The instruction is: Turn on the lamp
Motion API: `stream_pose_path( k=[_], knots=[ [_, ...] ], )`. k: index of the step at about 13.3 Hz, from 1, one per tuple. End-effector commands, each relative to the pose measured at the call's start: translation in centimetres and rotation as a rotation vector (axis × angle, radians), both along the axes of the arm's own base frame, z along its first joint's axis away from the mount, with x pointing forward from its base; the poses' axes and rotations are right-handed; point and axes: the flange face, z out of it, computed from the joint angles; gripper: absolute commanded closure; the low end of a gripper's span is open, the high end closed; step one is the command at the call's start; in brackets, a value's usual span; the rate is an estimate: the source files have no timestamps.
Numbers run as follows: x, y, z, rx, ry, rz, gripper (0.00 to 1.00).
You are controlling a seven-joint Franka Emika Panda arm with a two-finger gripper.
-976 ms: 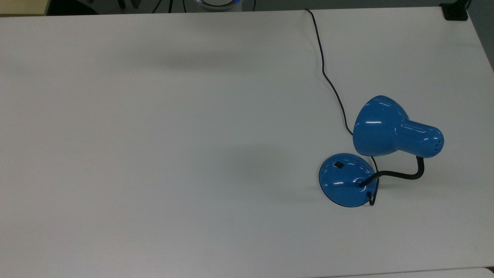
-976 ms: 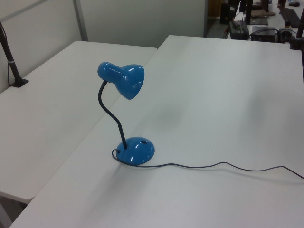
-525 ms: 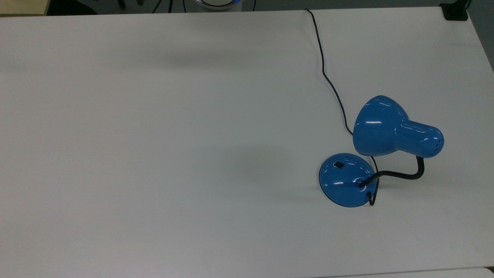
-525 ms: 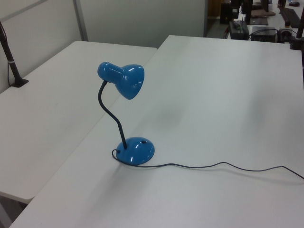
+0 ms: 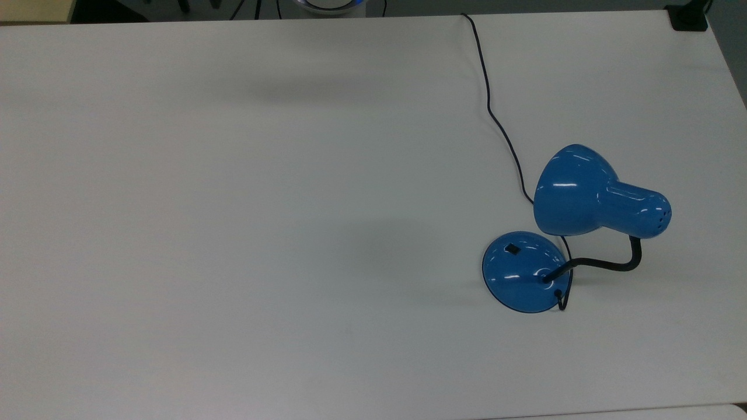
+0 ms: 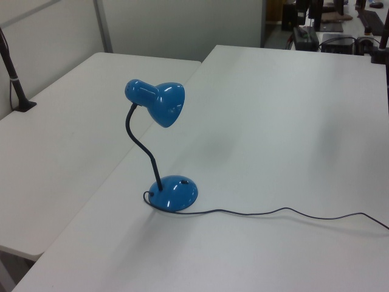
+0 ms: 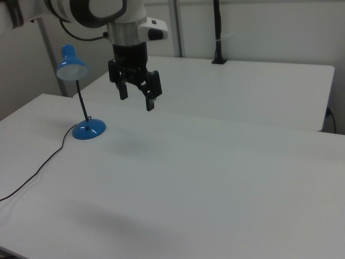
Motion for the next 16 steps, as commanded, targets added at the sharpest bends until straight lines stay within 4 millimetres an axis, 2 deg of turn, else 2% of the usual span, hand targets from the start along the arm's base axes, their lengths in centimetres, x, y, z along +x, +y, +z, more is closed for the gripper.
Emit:
stream_pose_path(
  k=[1,7,10,14,16],
  knots=[
    [-0.2,1.1,0.2,0.011,0.004,0.041,0.0],
    [0.1,1.0,-0.2,0.028,0.004,0.04,0.0],
    [-0.3,0.0,0.4,0.03,-0.014,0.055,0.0],
    [-0.1,0.4,-0.1,0.049,-0.013,0.067,0.0],
    [0.6,1.2,-0.9,0.069,-0.007,0.079,0.0]
  ],
)
